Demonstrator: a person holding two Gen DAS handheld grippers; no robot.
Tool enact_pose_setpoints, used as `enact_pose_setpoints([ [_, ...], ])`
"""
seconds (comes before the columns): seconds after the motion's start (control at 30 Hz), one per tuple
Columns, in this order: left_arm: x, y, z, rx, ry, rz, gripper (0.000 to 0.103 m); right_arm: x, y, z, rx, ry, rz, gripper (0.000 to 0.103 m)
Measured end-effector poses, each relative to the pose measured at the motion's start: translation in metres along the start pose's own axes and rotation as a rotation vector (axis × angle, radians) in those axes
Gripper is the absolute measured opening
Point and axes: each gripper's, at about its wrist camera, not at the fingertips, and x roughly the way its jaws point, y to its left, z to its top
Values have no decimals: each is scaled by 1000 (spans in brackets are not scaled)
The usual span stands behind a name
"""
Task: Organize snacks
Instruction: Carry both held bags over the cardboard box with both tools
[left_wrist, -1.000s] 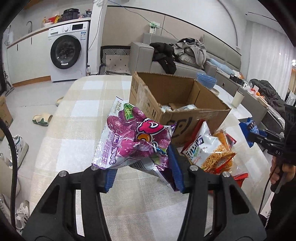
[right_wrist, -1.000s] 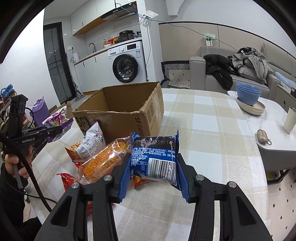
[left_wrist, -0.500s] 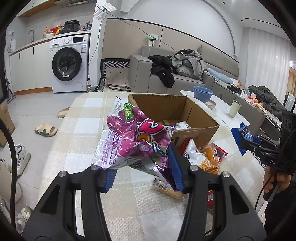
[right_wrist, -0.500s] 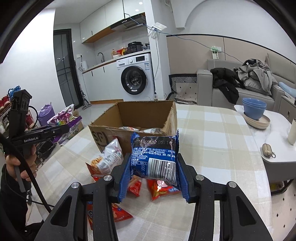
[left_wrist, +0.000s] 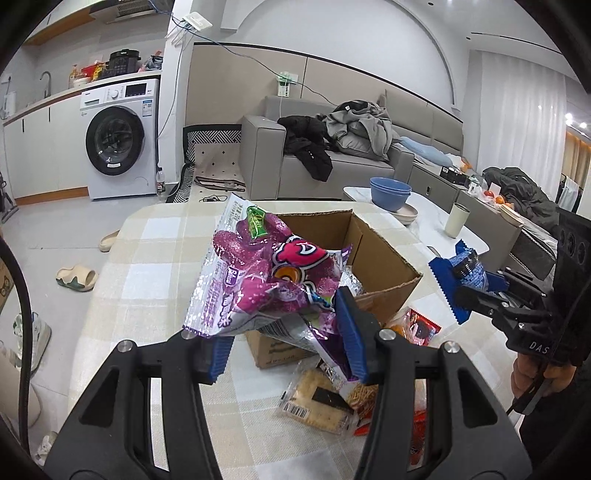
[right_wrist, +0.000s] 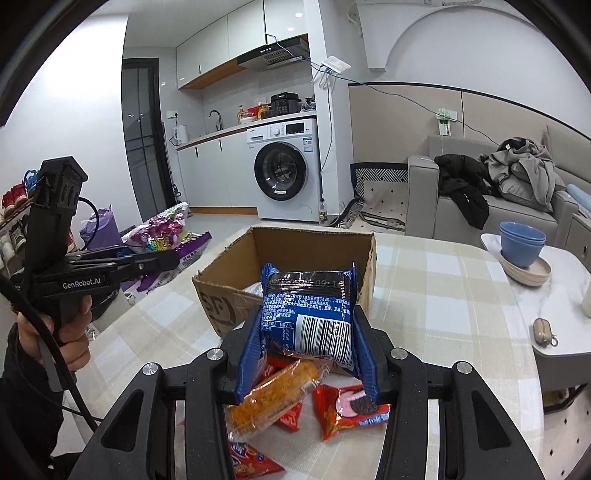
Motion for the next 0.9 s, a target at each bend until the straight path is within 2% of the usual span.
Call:
enact_pose_setpoints([
  [0.43,39,-7,23,18,23,0,48,14,-5,16,3,-40,12,46],
  [0.9,88,-18,44,52,76,37,48,43,-5,37,-5,-24,51,46],
])
